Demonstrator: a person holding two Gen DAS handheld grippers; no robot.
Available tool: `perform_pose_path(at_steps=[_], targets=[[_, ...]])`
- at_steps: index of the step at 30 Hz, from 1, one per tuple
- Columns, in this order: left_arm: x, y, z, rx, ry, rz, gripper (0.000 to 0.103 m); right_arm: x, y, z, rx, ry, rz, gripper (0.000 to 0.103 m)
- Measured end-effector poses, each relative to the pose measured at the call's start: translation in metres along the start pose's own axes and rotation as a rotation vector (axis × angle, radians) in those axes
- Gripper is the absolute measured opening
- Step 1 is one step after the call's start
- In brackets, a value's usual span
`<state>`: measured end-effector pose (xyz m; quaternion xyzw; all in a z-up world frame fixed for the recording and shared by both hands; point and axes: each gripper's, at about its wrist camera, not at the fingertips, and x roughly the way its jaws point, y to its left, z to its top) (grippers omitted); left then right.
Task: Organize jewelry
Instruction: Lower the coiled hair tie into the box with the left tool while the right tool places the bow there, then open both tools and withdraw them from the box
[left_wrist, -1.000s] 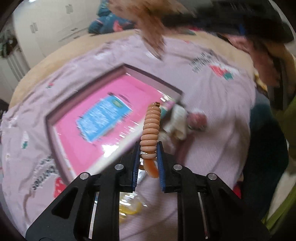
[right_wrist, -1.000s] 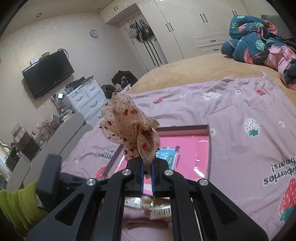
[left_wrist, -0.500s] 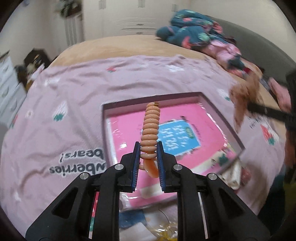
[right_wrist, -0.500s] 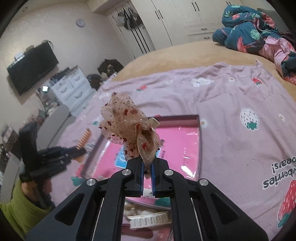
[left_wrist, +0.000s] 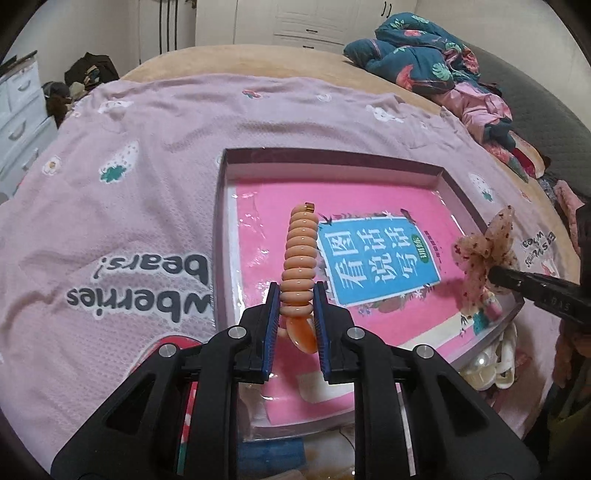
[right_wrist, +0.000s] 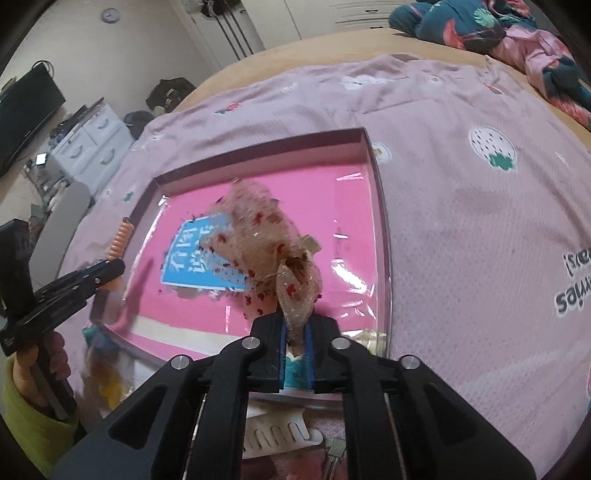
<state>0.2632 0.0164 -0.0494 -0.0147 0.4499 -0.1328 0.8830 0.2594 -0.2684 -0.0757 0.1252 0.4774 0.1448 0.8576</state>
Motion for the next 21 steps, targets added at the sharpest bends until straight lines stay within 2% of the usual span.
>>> perform_pose_path(at_steps=[2,4,6,10,15,16,18,19,21], targets=[[0.001,0.000,-0.002,0.004,0.005,0.000,0.011,-0.002,0.000,-0.003,0.012,-0.007,0.003,0.012],[0.002,0.000,-0.004,0.006,0.011,0.000,0.011,-0.006,-0.001,-0.007,0.018,-0.022,-0.006,0.018],[0.002,-0.001,-0.004,0.006,0.012,0.000,0.012,-0.013,-0.001,-0.008,0.026,-0.041,-0.007,0.033],[-0.005,-0.003,-0.003,-0.001,-0.004,-0.004,0.021,-0.032,-0.001,-0.012,0.041,-0.088,-0.007,0.046],[-0.028,-0.002,0.000,-0.024,-0.048,0.007,0.043,-0.065,0.002,-0.017,0.032,-0.171,-0.017,0.076],[-0.036,-0.003,0.001,-0.028,-0.063,0.017,0.047,-0.071,0.003,-0.018,0.028,-0.184,-0.021,0.078],[-0.052,-0.002,0.003,-0.041,-0.103,0.020,0.063,-0.088,0.005,-0.019,0.016,-0.220,-0.026,0.085],[-0.063,-0.001,0.003,-0.058,-0.133,0.016,0.066,-0.095,0.006,-0.020,0.011,-0.235,-0.027,0.087],[-0.083,0.001,0.001,-0.097,-0.184,0.004,0.085,-0.108,0.008,-0.022,0.000,-0.261,-0.023,0.091]])
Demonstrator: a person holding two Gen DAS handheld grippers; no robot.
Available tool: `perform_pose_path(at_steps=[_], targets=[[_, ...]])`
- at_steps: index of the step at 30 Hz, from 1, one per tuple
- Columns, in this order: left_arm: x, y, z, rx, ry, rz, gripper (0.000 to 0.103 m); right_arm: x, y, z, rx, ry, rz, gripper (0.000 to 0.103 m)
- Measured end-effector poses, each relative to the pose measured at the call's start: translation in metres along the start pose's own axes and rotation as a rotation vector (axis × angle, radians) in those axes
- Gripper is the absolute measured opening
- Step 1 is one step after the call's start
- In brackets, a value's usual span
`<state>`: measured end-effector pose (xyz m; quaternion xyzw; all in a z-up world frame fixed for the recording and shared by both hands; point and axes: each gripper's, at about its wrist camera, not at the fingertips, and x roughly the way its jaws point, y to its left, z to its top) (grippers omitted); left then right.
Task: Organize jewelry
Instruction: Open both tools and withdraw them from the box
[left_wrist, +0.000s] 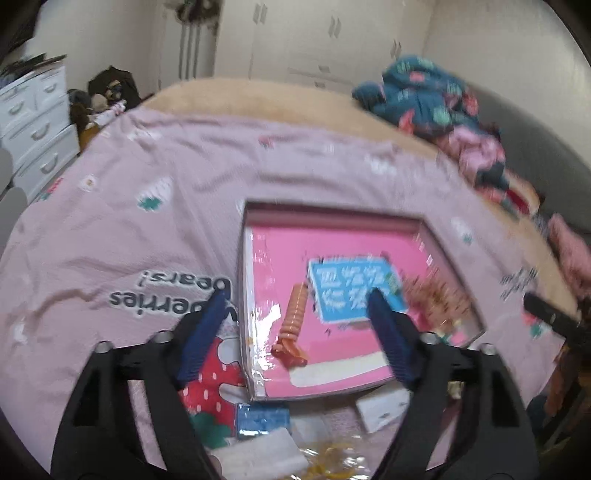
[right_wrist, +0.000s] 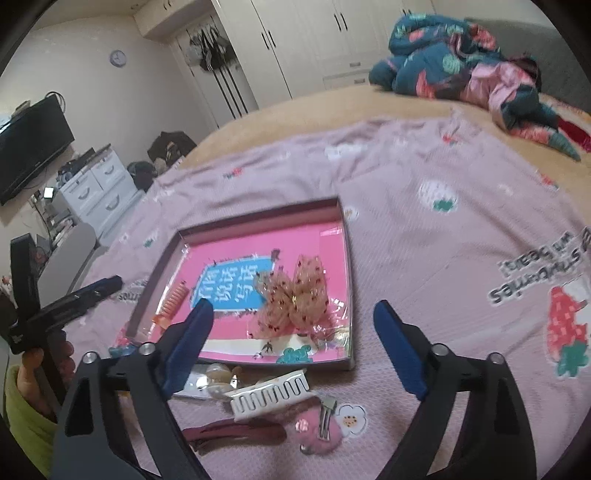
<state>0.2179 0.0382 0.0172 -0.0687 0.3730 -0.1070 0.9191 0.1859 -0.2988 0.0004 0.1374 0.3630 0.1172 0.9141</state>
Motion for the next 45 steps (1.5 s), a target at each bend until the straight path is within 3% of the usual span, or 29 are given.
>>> perform_pose_path(at_steps=[6,10,22,31,45], targets=[[-0.051,-0.001,0.001,-0.034,-0.096,0.002,0.093,-0.037,0.009,0.004,-0.030,-0.067,0.017,0.093],[-0.079,-0.003,-0.003,-0.028,-0.146,0.020,0.093,-0.058,0.015,0.002,-0.041,-0.100,0.028,0.098],[-0.126,-0.003,-0.028,-0.027,-0.185,0.027,0.093,-0.104,0.035,-0.014,-0.104,-0.159,0.055,0.099],[-0.133,0.002,-0.053,-0.032,-0.160,0.038,0.093,-0.107,0.049,-0.032,-0.158,-0.127,0.062,0.099],[-0.118,-0.002,-0.093,-0.008,-0.050,0.016,0.093,-0.081,0.059,-0.077,-0.230,0.012,0.059,0.099]])
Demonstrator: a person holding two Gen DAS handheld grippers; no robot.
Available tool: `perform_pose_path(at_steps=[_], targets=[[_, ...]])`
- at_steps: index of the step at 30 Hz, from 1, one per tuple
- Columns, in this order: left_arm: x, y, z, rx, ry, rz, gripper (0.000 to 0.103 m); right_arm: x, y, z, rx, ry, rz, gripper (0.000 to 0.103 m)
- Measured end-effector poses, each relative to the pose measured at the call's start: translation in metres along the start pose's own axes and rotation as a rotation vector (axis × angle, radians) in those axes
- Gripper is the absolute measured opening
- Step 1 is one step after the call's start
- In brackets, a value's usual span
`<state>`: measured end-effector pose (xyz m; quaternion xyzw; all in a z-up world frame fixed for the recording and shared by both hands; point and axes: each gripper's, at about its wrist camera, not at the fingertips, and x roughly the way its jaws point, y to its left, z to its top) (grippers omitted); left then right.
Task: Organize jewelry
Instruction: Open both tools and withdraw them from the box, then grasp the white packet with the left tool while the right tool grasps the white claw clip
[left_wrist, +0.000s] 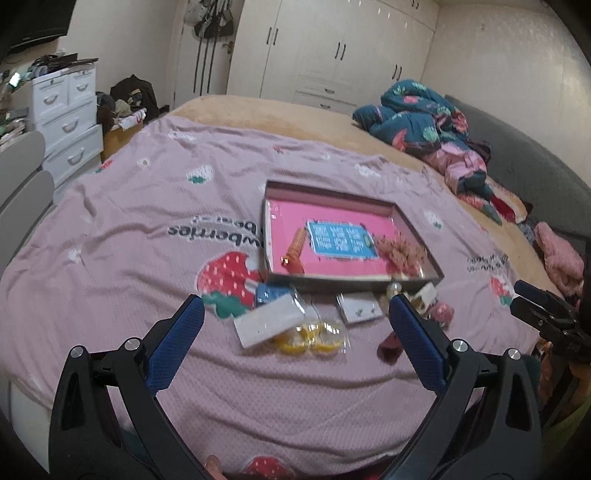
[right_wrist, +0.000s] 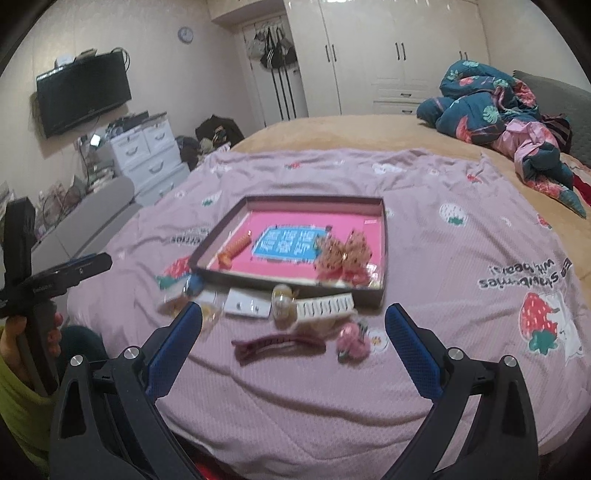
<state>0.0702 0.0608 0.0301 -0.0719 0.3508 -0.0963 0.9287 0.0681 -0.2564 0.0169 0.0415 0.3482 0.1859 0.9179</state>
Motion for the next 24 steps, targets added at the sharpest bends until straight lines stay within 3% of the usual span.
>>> perform_pose_path(at_steps=[13,24], targets=[[0.044,0.010,-0.034,-0.045,0.157,-0.007,0.093,0.029,0.009,-0.019,-0.034,0.090,0.017,0.099],[0.095,0.028,-0.034,-0.227,0.267,-0.088,0.094,0.062,-0.008,-0.013,-0.034,0.126,-0.028,0.099]])
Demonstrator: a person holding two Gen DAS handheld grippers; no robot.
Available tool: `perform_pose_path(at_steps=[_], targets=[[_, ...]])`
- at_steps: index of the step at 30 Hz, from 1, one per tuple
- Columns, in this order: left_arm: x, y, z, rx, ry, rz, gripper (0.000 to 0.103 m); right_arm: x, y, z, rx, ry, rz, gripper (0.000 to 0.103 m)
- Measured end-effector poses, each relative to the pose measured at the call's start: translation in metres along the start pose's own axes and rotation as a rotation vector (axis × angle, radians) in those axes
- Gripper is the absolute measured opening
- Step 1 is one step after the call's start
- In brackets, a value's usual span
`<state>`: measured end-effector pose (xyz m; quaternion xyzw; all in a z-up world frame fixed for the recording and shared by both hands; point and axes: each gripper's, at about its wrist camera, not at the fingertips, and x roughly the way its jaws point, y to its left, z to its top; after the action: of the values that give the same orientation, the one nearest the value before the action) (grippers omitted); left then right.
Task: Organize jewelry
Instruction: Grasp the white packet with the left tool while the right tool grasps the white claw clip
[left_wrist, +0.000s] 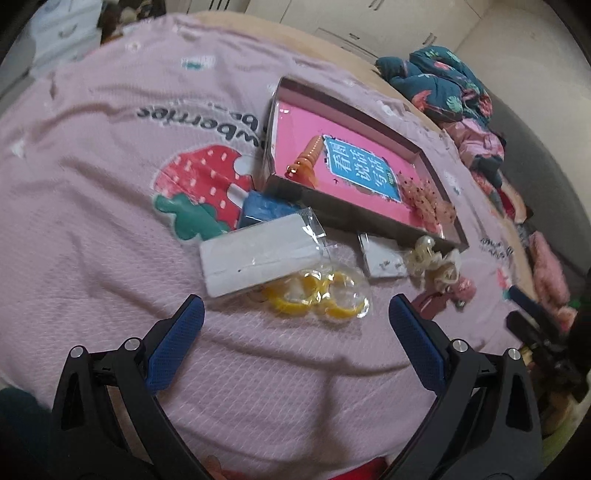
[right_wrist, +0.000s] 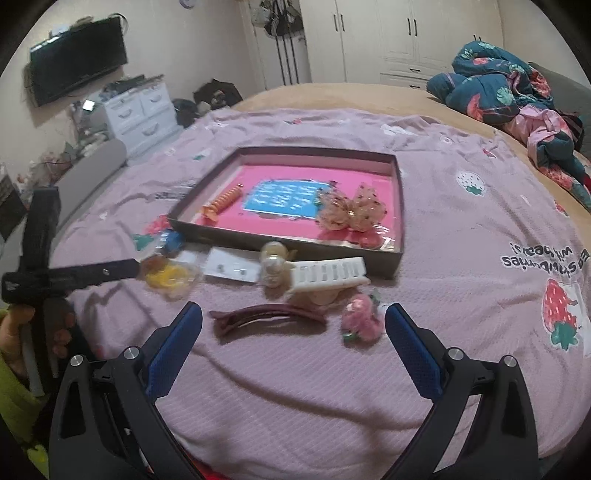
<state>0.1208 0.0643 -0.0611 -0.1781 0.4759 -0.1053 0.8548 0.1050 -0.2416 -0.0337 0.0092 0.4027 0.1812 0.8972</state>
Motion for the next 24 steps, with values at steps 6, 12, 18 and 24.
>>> perform_pose_path(at_steps=[6,12,18,24], targets=[[0.013,0.002,0.013,-0.039,0.003,0.030,0.093,0.037,-0.020,0.009,0.057,0.073,0.005,0.099],[0.025,0.010,0.019,-0.086,0.010,0.043,0.093,0.069,-0.027,0.012,0.069,0.114,0.004,0.099],[0.027,0.005,0.019,-0.044,-0.001,0.089,0.087,0.086,-0.036,0.014,0.104,0.120,0.018,0.095],[0.022,0.006,0.018,-0.028,-0.025,0.101,0.083,0.084,-0.039,0.011,0.113,0.105,0.054,0.075]])
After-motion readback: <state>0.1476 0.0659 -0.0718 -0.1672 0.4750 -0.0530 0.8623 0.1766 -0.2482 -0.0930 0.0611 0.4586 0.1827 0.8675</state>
